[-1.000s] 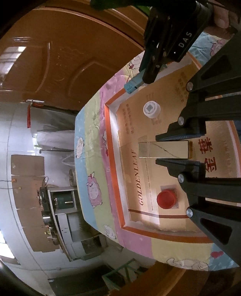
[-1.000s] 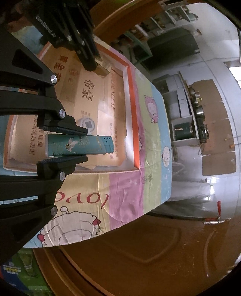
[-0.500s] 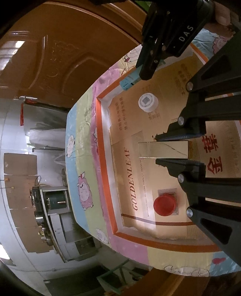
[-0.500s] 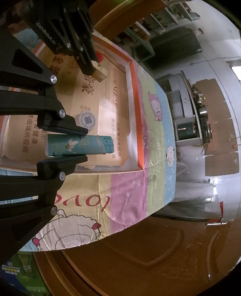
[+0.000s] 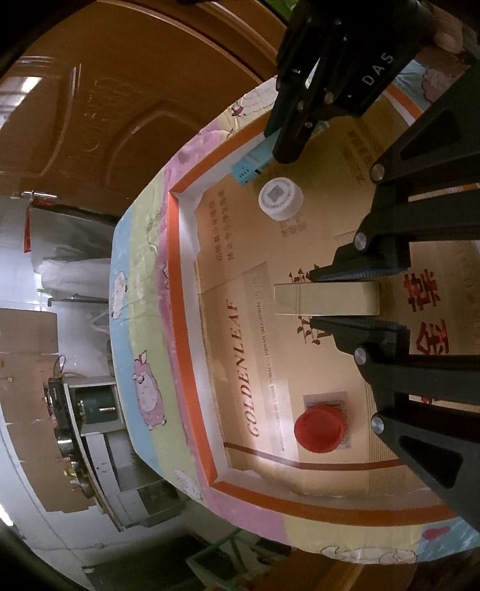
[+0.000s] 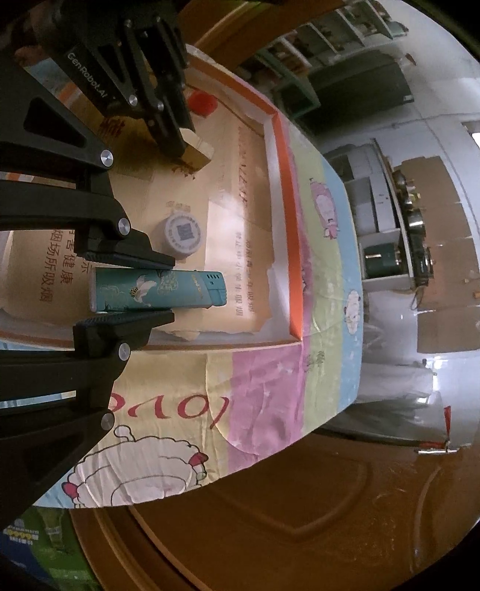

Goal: Organize rigid objects
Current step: 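Lower the gold pack into the box lid and open the left gripper while the right gripper lowers the lighter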

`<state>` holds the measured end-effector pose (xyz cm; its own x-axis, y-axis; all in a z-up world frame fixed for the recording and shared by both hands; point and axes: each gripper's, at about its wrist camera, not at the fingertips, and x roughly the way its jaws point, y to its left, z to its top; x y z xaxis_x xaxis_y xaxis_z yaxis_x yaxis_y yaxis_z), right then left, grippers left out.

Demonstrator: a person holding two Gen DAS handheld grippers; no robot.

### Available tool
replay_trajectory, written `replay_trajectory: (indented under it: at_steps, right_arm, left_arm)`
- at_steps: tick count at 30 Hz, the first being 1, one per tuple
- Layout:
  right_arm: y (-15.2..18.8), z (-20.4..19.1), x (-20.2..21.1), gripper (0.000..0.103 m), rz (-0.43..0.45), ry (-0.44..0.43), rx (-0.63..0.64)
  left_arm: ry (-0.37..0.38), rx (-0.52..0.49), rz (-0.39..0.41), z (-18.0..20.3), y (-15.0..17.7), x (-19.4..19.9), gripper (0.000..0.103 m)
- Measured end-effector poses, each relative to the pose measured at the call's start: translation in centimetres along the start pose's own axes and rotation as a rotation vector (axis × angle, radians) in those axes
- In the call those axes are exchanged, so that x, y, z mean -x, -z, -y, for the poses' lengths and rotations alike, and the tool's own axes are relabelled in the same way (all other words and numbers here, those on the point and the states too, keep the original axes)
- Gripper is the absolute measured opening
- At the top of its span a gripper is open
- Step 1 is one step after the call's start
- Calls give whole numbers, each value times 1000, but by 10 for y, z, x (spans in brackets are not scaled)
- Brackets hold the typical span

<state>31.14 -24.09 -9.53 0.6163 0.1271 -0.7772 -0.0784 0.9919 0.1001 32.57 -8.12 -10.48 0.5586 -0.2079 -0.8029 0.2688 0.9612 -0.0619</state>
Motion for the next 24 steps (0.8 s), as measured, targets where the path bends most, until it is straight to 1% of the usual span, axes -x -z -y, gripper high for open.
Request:
replay_trajectory:
  at_steps: [15,24]
  right_arm:
    - [0,-7,-7,23,-9,10,30]
    - [1,-9,-9,23,-1,16,43]
  left_arm:
    - [2,-2,4,2,2,-6,18]
    - [26,16,8,-4,1,-4,19]
